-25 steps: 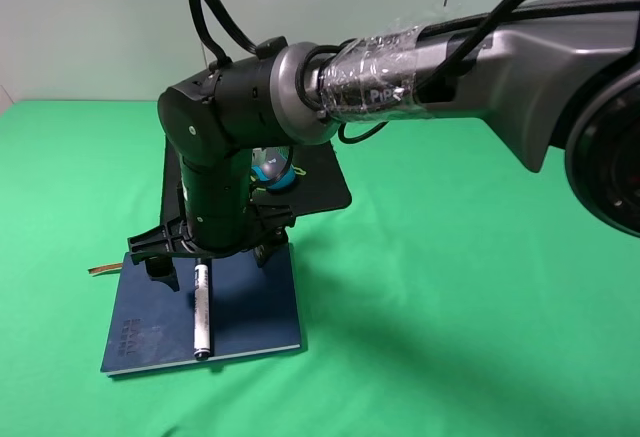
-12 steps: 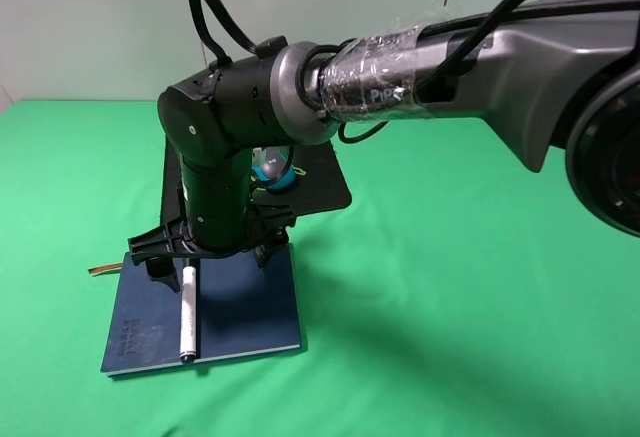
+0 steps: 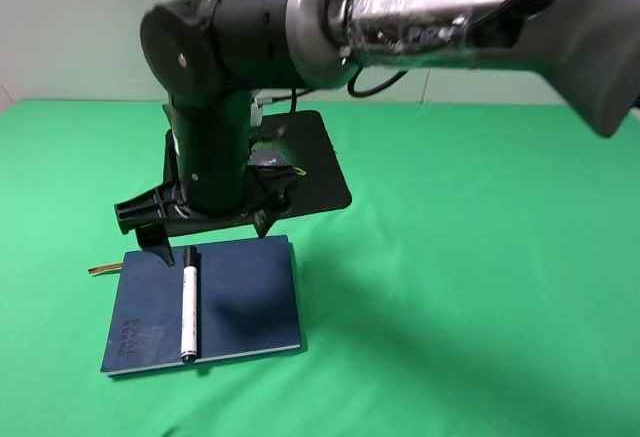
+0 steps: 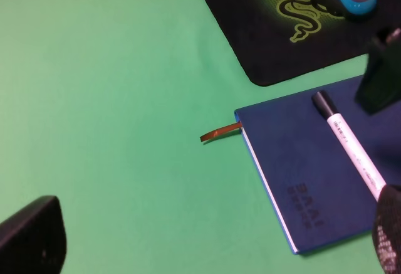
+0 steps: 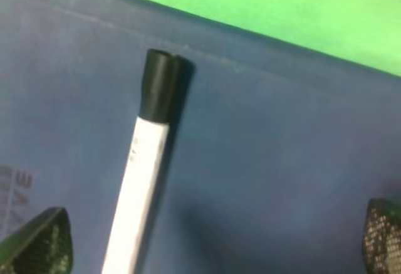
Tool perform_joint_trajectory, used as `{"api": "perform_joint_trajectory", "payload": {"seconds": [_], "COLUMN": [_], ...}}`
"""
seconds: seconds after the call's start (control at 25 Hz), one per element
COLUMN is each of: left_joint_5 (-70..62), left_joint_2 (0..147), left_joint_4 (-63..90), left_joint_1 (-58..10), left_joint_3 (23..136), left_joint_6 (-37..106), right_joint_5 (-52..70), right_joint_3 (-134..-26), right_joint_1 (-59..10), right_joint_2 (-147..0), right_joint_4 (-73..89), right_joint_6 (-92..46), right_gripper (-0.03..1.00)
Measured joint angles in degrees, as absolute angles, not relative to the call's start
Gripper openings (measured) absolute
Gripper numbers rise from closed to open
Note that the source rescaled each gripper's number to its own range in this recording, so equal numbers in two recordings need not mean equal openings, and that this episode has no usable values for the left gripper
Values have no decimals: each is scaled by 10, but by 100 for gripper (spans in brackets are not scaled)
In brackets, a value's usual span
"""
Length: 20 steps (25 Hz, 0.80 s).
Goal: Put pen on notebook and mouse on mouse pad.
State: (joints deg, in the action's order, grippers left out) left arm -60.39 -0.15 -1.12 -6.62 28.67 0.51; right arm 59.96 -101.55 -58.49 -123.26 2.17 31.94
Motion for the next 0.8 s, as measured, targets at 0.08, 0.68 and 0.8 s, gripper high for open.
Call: {"api": "perform_joint_trajectory", "payload": {"seconds": [0.08,0.68,0.8], "left_joint_5": [-604,-604,-604], "left_joint_2": [-2,-2,-2], "left_joint_4": [-11,-11,-11], "left_joint_1": [-66,-66,-66], "left_joint_3": [287,287,287], "left_joint_6": [5,5,5], "right_joint_5": [631,695,695], "right_joint_3": [-1027,-1007,-955], "right_joint_1": [-585,-590,-612], "right_joint_2": [-1223,-1092,-1044], "right_joint_4": [21,54,59], "right_joint_6": [309,256,243], "right_gripper": [100,100,100]}}
